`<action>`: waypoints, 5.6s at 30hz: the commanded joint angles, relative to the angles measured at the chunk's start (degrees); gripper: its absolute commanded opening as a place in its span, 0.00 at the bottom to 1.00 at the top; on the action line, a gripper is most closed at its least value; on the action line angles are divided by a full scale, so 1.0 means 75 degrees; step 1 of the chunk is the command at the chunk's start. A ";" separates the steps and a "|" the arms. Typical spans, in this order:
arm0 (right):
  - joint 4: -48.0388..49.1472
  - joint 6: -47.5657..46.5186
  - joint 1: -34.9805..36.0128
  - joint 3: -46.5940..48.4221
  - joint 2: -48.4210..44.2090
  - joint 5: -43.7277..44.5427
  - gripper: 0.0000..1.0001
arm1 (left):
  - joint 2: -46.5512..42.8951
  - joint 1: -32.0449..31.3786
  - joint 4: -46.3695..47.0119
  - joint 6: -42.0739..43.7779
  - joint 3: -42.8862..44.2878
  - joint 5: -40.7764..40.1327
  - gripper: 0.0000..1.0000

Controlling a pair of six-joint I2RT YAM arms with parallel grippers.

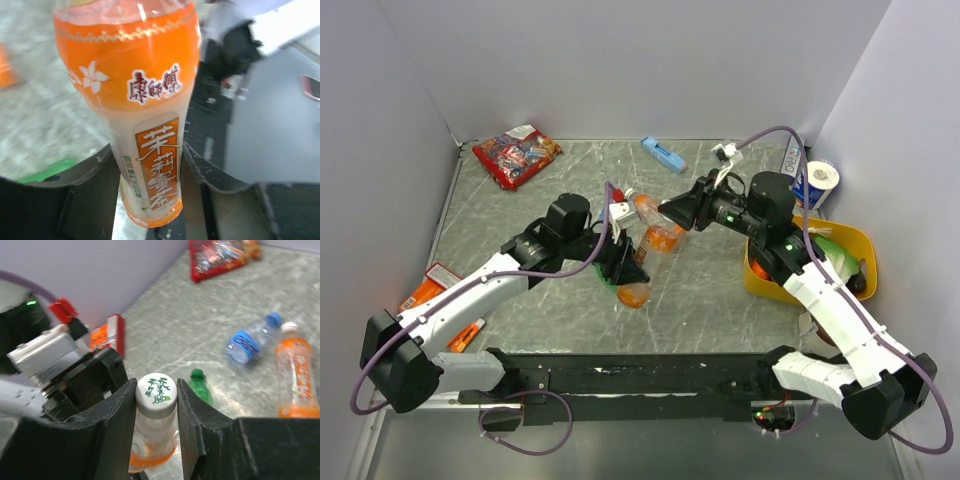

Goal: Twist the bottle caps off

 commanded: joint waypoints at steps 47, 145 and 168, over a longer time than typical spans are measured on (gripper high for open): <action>-0.0098 -0.0092 0.2637 -0.0441 0.0856 0.3360 0.19 | -0.2012 0.3159 0.3054 -0.0769 -0.1913 -0.7750 0.54; -0.1843 -0.0045 0.1981 0.3063 0.1397 0.2188 0.76 | -0.2445 0.0993 0.2424 0.1247 -0.1610 -0.3954 0.55; -0.2382 -0.0631 0.2321 0.3872 0.2157 0.2704 0.57 | -0.2082 0.0207 0.1990 0.1610 -0.1387 -0.3884 0.55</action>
